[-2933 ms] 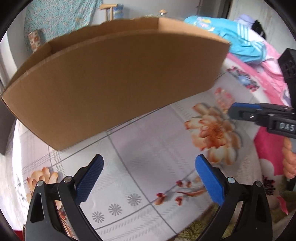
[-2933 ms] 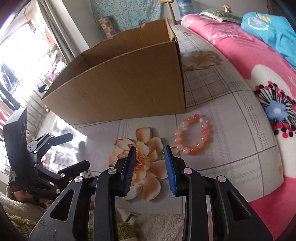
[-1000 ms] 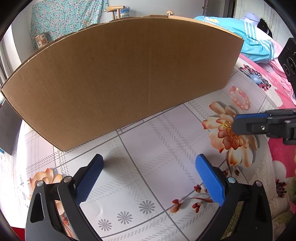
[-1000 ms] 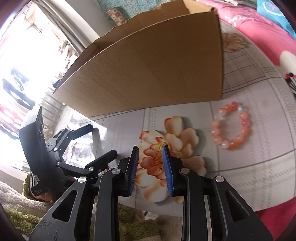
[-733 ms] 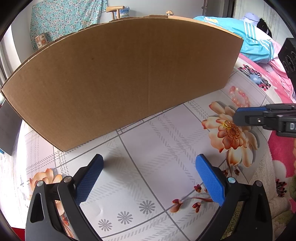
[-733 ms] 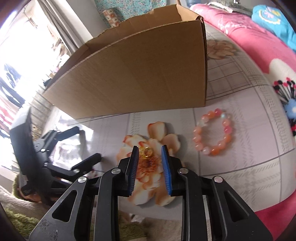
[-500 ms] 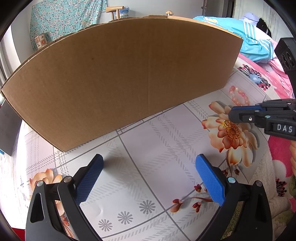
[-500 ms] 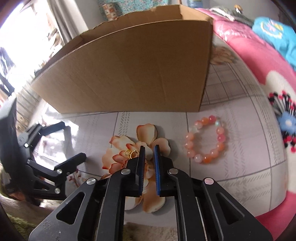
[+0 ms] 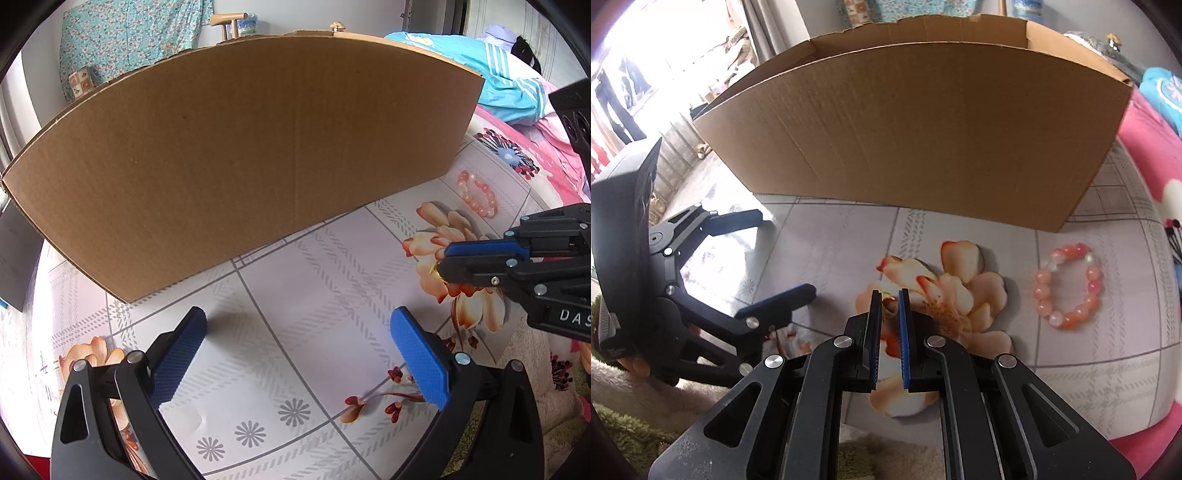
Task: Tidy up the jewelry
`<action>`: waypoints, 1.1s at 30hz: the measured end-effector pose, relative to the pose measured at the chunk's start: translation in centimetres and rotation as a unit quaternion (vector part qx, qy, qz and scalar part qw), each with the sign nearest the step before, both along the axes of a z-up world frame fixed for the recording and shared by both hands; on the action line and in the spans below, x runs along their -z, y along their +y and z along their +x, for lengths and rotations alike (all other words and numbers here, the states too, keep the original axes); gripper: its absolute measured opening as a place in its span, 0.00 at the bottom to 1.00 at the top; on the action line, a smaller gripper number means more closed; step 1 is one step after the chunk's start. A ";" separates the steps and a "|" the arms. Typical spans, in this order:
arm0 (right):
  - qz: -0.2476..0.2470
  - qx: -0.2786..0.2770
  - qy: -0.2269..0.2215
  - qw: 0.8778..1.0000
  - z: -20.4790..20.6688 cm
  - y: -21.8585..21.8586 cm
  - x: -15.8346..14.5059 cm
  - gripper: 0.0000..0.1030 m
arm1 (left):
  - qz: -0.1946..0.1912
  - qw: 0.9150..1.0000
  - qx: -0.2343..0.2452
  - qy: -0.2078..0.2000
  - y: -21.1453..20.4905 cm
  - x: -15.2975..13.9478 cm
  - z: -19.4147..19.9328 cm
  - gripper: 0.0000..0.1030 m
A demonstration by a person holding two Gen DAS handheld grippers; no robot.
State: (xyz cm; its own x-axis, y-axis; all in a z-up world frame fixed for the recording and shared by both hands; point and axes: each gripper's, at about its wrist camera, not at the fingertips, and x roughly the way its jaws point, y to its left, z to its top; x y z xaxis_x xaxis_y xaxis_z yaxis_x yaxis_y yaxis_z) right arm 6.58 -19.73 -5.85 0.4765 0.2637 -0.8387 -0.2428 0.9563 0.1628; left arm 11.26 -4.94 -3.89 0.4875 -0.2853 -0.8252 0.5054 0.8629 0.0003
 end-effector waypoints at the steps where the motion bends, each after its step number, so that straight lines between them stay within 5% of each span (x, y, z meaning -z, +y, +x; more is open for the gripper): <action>1: 0.000 0.007 0.000 1.000 -0.1 -0.3 0.0 0.08 | 0.000 1.000 0.000 0.000 0.0 0.0 0.0 0.95; 33: -0.045 0.032 -0.023 0.998 1.2 2.6 1.2 0.11 | 0.000 1.000 0.001 0.000 0.0 -0.1 0.0 0.95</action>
State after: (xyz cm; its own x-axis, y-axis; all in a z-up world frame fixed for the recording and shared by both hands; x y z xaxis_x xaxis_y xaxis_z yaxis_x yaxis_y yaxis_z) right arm 7.81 -17.10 -7.10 0.5287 0.1557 -0.8344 -0.1850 0.9805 0.0658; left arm 11.27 -4.97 -3.81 0.4875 -0.2858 -0.8250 0.5077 0.8615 0.0016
